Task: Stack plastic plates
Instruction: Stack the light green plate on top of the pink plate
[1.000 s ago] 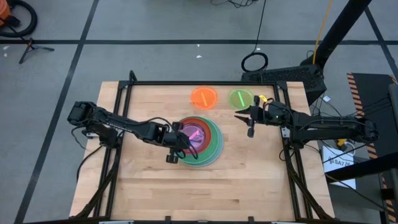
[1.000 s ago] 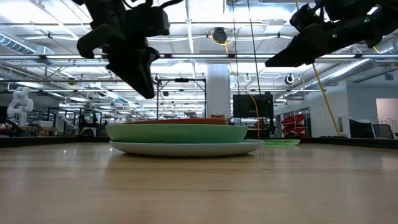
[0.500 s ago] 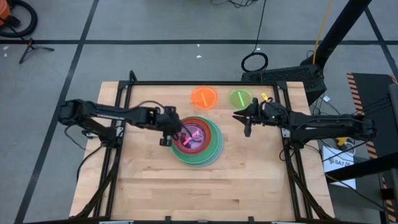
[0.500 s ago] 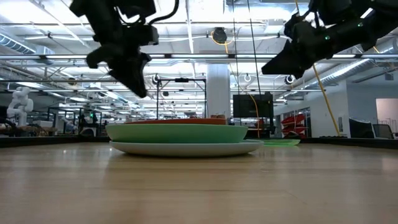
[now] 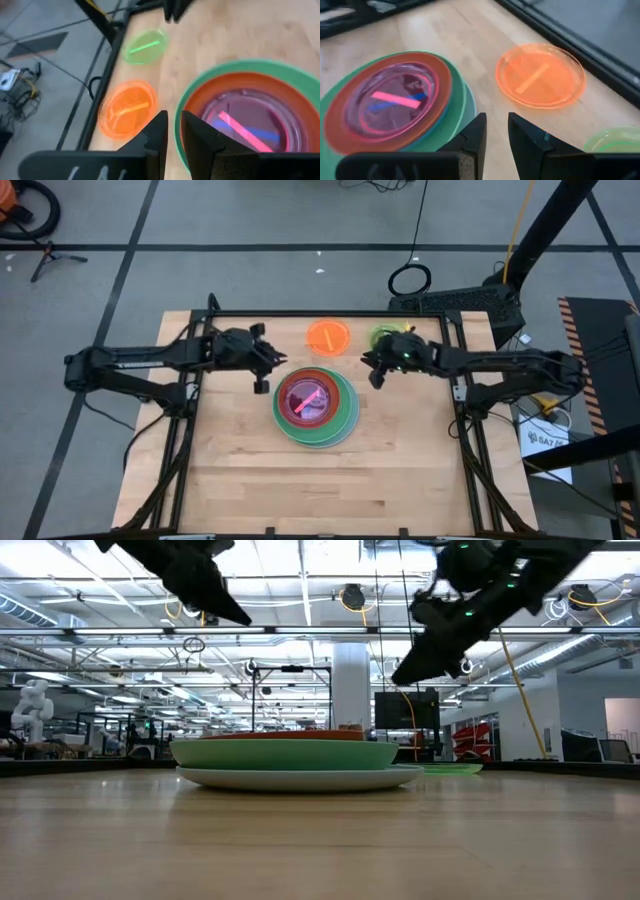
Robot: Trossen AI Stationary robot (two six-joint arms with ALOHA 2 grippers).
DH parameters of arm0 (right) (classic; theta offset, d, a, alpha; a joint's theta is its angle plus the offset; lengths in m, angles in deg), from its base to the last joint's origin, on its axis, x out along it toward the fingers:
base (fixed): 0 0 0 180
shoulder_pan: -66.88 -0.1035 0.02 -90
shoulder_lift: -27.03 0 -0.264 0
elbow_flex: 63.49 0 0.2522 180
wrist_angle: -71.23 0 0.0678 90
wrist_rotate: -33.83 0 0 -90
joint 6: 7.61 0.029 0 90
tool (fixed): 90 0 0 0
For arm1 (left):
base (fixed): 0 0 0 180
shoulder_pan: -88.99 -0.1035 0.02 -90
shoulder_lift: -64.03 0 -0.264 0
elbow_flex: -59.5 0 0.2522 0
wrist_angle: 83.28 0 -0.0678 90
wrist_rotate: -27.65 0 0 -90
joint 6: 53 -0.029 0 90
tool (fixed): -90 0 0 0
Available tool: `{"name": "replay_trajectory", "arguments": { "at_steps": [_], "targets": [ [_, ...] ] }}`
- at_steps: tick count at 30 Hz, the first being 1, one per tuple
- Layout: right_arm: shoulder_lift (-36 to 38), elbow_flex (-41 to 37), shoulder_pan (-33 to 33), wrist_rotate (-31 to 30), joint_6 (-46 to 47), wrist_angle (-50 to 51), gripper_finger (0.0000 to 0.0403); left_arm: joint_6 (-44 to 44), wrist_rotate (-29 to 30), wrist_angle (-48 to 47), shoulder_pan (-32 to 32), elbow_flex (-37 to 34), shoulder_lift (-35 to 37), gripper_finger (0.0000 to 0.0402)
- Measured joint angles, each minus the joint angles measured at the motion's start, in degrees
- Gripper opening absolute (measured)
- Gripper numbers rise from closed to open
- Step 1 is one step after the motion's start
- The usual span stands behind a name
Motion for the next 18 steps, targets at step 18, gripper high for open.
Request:
{"name": "replay_trajectory", "arguments": {
  "at_steps": [18],
  "targets": [
    [-19.2,23.1,7.9,0.0,9.1,27.8,0.0073,3.2,3.9,0.8,-1.3,-5.4,9.3,0.0062]
  ]
}}
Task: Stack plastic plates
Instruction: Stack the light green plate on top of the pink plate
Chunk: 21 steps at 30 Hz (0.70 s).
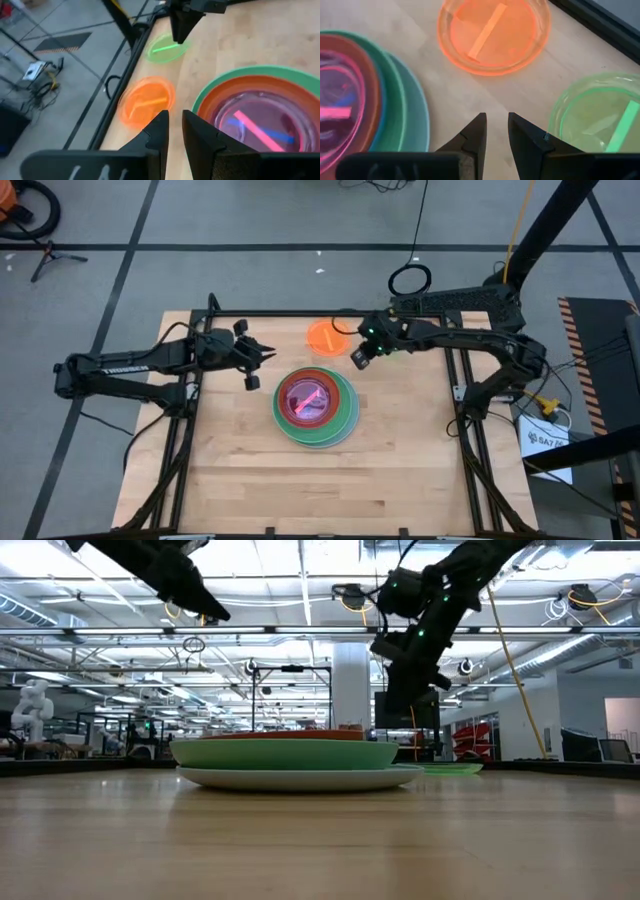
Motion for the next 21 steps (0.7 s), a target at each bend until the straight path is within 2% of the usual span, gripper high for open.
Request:
{"name": "replay_trajectory", "arguments": {
  "at_steps": [6,13,21],
  "targets": [
    [-6.4,3.2,3.2,-2.3,0.0,4.9,0.0073,0.5,0.9,-0.1,-1.8,0.0,0.2,0.0062],
    [-11.9,3.9,6.6,-2.3,1.5,7.2,0.0076,-0.3,1.0,-0.4,-3.0,0.0,-0.5,0.0063],
    [-14.5,3.9,7.8,-1.0,-0.2,6.8,0.0132,-0.5,1.0,-0.1,-3.0,0.0,-0.5,0.0062]
  ]
}}
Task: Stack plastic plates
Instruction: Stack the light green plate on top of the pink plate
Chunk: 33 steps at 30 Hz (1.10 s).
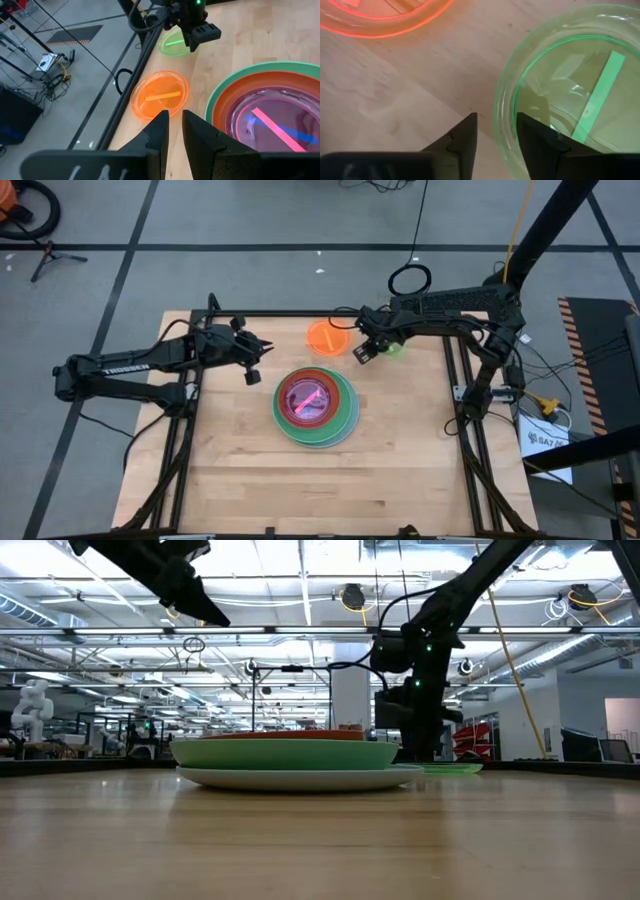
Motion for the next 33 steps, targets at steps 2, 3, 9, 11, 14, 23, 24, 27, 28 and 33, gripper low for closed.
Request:
{"name": "replay_trajectory", "arguments": {
  "at_steps": [2,3,9,11,14,23,24,27,28,33],
  "targets": [
    [-0.5,0.0,0.0,0.0,0.0,-0.1,0.0146,0.0,0.0,0.0,0.0,0.0,0.0,0.0062],
    [-0.8,0.0,0.1,0.0,0.1,-0.1,0.0151,0.0,0.0,0.0,0.0,0.0,0.0,0.0062],
    [-3.1,0.0,0.0,-0.2,-0.3,-1.1,0.0157,0.3,0.0,0.0,0.0,0.0,0.0,0.0062],
    [-3.6,0.0,0.0,-0.4,-0.5,-1.5,0.015,0.3,0.0,0.0,0.0,0.0,0.0,0.0062],
    [-3.7,0.0,-0.1,-1.6,-1.2,-1.6,0.0136,0.3,0.0,0.0,0.0,0.0,0.0,0.0062],
    [-3.7,0.0,-0.2,-2.0,-1.3,-1.8,0.0081,0.3,0.0,0.0,0.0,0.0,0.0,0.0062],
    [-3.7,0.0,-0.2,-2.0,-1.3,-1.8,0.0076,0.3,0.0,0.0,0.0,0.0,0.0,0.0062],
    [-3.7,0.0,-0.2,-2.0,-1.4,-1.7,0.006,0.3,0.0,-0.1,0.0,0.0,0.0,0.0062],
    [-3.7,0.0,-0.2,-2.0,-1.5,-1.7,0.0055,0.3,0.0,-0.1,0.0,0.0,0.0,0.0062],
    [-3.7,0.0,-0.2,-1.9,-2.0,-1.5,0.0038,0.4,-0.1,-0.3,0.0,0.0,0.0,0.0062]
  ]
}}
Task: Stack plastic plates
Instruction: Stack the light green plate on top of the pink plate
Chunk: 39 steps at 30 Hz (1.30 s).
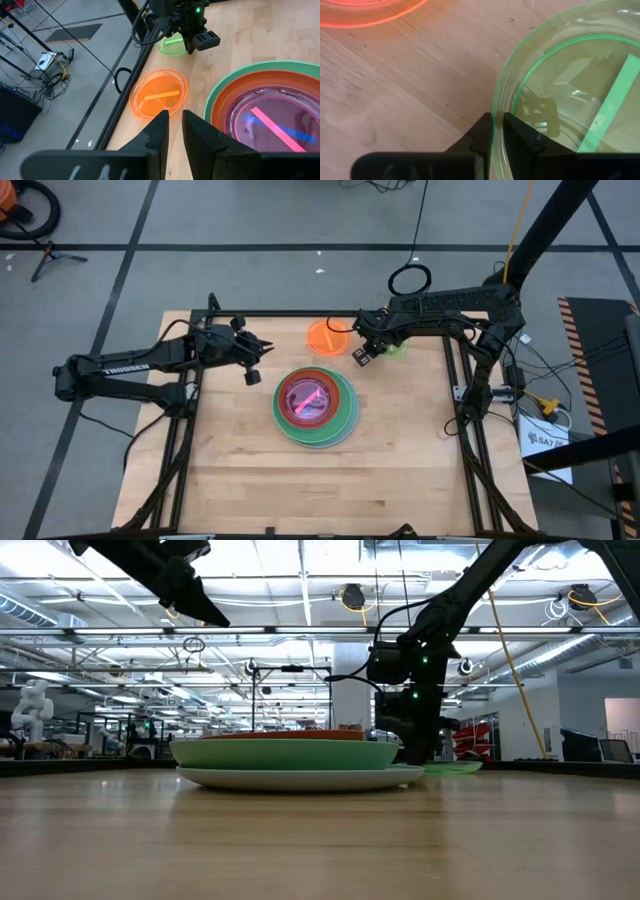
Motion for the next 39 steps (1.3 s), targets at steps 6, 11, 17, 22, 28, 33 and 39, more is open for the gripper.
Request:
{"name": "replay_trajectory", "arguments": {
  "at_steps": [6,11,17,22,28,33,39],
  "targets": [
    [0.5,0.0,-0.4,0.2,-1.6,2.0,0.0026,0.2,0.0,0.0,0.0,0.0,0.0,0.0062],
    [2.4,0.0,-0.6,0.4,-2.3,4.6,0.0018,0.7,-1.1,-0.1,0.0,0.0,0.0,0.0062],
    [6.0,-0.1,-2.4,0.4,-4.8,8.1,0.001,0.7,-1.8,-0.4,0.0,0.1,0.0,0.0062],
    [9.7,-0.1,-5.1,0.4,-7.3,10.4,0.0002,0.7,-1.8,-0.4,0.0,0.1,0.0,0.0062],
    [14.9,-0.1,-8.8,0.4,-8.6,10.7,0.0001,0.9,-1.8,-0.4,0.0,0.1,0.0,0.0062],
    [19.1,-0.1,-12.2,0.3,-10.3,10.0,0.0001,0.8,-1.8,-0.4,0.0,0.1,0.0,0.0062],
    [22.0,-0.1,-18.0,0.4,-15.8,7.9,0.0001,0.8,-1.8,-0.4,0.0,0.1,0.0,0.0062]
  ]
}}
